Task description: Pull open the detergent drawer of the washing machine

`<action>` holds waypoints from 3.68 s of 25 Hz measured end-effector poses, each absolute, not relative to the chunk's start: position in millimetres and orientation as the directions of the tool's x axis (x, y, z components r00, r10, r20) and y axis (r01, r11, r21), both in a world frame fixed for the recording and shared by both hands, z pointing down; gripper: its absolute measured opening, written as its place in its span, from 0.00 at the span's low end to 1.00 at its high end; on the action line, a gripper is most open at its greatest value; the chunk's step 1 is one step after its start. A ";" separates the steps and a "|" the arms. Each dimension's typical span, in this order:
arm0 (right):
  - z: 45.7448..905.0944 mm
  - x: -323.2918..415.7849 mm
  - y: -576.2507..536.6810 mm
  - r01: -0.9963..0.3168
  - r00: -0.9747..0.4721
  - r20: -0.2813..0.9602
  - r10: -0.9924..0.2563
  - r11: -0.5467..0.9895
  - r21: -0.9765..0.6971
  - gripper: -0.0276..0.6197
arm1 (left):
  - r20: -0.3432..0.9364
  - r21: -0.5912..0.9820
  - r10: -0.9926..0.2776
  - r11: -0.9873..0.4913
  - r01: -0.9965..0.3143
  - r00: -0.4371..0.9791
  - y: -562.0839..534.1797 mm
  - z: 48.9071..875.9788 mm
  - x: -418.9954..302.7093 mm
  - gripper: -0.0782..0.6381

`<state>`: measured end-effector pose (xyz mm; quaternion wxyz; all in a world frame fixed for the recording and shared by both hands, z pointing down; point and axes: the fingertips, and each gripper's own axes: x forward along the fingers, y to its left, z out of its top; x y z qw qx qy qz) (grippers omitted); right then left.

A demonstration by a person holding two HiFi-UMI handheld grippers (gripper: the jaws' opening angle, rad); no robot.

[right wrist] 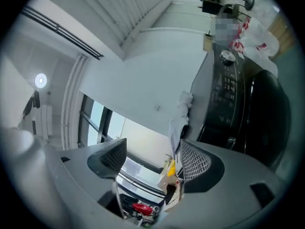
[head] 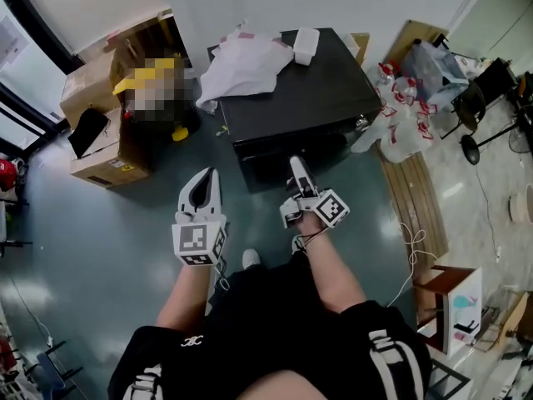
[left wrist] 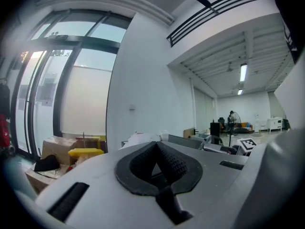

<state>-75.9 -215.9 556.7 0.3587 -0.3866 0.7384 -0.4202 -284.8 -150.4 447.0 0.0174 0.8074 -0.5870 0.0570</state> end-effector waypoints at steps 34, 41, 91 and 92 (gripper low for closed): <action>745.1 -137.8 -326.9 -0.125 -0.611 -0.284 -0.739 0.445 -0.887 0.55 | 0.256 0.038 -0.928 -0.270 -0.962 0.271 -218.9 597.2 -304.0 0.10; 738.6 -139.5 -341.9 -0.021 -0.532 -0.344 -0.774 0.418 -0.908 0.45 | 0.261 0.071 -0.929 -0.254 -0.965 0.264 -218.4 613.6 -310.0 0.10; 749.1 -81.7 -152.3 0.035 -0.469 -0.288 -0.835 0.308 -0.951 0.38 | 0.191 0.095 -0.903 -0.374 -0.922 0.386 -111.7 562.8 -277.6 0.10; 748.9 -80.4 -149.2 0.036 -0.468 -0.289 -0.835 0.308 -0.951 0.37 | 0.192 0.092 -0.904 -0.372 -0.924 0.383 -106.7 562.4 -277.6 0.10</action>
